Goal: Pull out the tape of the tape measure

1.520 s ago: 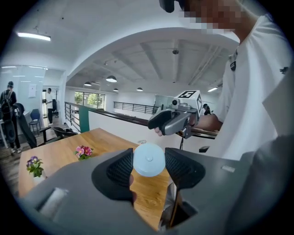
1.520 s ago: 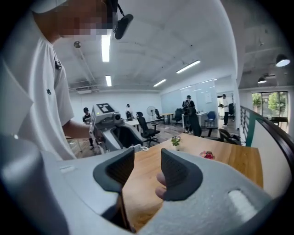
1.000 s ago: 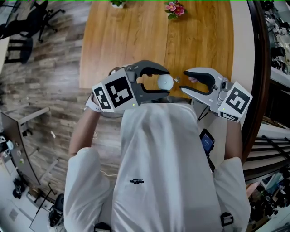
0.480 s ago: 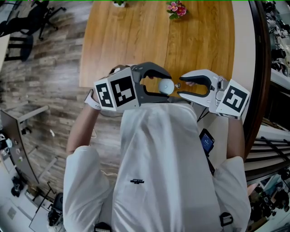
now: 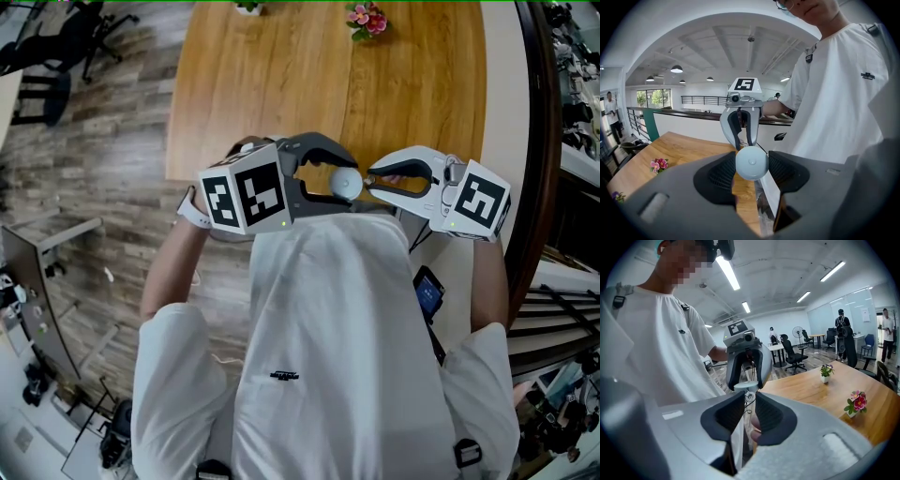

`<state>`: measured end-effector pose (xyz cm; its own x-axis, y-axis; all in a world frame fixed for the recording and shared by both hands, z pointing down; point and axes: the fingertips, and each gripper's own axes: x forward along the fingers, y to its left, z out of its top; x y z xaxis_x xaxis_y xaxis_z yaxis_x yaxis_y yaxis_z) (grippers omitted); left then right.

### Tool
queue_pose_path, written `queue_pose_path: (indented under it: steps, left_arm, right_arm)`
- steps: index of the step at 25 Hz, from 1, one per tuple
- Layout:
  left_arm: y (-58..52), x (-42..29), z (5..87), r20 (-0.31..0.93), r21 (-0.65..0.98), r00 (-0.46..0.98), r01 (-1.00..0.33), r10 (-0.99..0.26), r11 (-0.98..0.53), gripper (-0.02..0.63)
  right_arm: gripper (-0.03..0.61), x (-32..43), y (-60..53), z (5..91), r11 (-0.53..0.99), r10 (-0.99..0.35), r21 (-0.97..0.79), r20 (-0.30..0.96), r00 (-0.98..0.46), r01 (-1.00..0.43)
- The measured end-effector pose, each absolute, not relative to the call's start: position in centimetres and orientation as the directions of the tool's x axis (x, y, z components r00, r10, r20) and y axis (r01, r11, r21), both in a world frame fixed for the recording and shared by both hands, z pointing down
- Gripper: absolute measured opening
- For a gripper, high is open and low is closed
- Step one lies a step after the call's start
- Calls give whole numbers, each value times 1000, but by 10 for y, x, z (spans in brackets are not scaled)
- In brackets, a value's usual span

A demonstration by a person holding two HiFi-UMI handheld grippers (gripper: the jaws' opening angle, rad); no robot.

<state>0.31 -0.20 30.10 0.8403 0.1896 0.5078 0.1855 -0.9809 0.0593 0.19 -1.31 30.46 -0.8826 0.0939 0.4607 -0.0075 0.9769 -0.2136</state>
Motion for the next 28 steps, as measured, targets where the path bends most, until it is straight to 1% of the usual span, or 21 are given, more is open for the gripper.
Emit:
queue_pose_path:
  steps: [1, 7, 16, 24, 28]
  left_arm:
    - [-2, 3, 301, 508, 59, 840, 185, 189, -981, 241]
    - [-7, 1, 300, 502, 65, 848, 159, 170, -985, 241]
    - [-17, -1, 299, 473, 75, 874, 89, 114, -993, 241]
    - [-21, 0, 302, 470, 80, 878, 64, 94, -995, 239]
    - [-24, 1, 307, 480, 73, 875, 40, 70, -997, 239]
  right_arm:
    - [67, 2, -14, 305, 977, 90, -211, 461, -883, -10]
    - [60, 3, -21, 300, 973, 63, -226, 446, -893, -44]
    - [60, 8, -31, 300, 954, -50, -244, 445, -894, -175]
    - [58, 13, -34, 303, 926, -127, -273, 427, -895, -262]
    - [58, 17, -36, 308, 916, -178, -253, 437, -882, -310]
